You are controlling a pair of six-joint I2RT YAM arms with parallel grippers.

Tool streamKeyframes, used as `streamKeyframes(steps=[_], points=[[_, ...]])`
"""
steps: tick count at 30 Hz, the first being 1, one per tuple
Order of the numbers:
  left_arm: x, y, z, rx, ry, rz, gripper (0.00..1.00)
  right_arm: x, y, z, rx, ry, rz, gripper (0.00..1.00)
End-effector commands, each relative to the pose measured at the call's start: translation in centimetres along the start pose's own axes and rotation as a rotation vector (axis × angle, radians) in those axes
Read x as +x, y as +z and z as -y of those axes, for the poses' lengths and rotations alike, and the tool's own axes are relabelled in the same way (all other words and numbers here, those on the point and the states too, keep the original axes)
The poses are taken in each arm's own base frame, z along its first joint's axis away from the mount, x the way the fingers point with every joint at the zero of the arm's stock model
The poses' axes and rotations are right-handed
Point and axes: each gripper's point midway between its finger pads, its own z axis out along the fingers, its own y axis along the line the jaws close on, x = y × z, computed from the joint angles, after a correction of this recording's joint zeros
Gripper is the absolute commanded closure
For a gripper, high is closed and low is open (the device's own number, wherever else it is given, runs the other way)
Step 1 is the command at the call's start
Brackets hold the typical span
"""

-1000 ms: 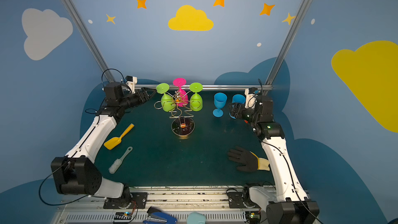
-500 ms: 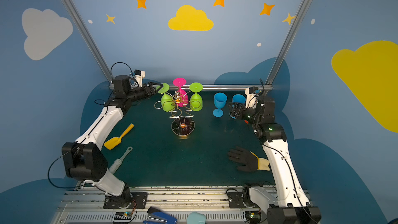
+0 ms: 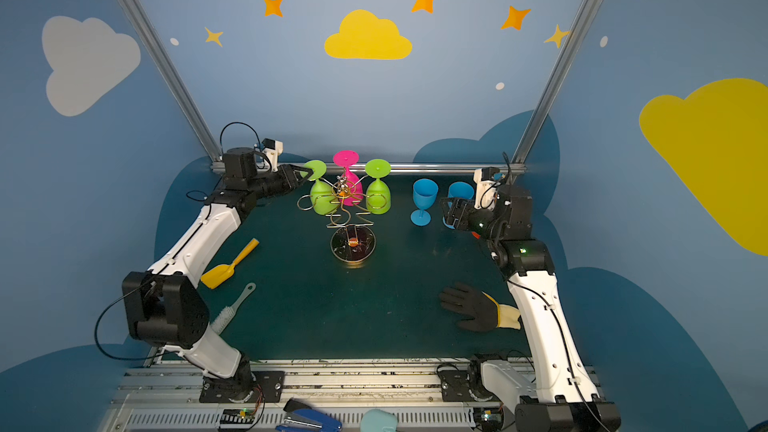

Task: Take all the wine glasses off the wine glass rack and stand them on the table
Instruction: 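Reach the left gripper toward the lime green glass on the rack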

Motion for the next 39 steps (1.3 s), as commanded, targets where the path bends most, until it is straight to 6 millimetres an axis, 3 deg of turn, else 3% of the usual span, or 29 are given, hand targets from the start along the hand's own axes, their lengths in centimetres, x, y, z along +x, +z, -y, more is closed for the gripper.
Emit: streamKeyframes(steps=[1,12,25,39], points=[[-0.5,-1.0,0.8,-0.009,0.031,0.018,0.76,-1.0,-1.2,-1.1,-0.025,-0.018,0.033,0.25],[-1.5,-2.4,1.4,-0.012,0.028,0.061,0.85,-0.7,-1.4,-1.1,-0.025,-0.015,0.034,0.25],[-2.7,-3.8,2.9,0.113,-0.046,0.095,0.97,-0.9,-1.8,-1.5,-0.037,-0.014,0.044,0.25],[-3.1,-4.9,5.0,0.247,-0.102,0.084,0.97,-0.7,-1.9,-1.7,-0.05,-0.01,0.044,0.25]])
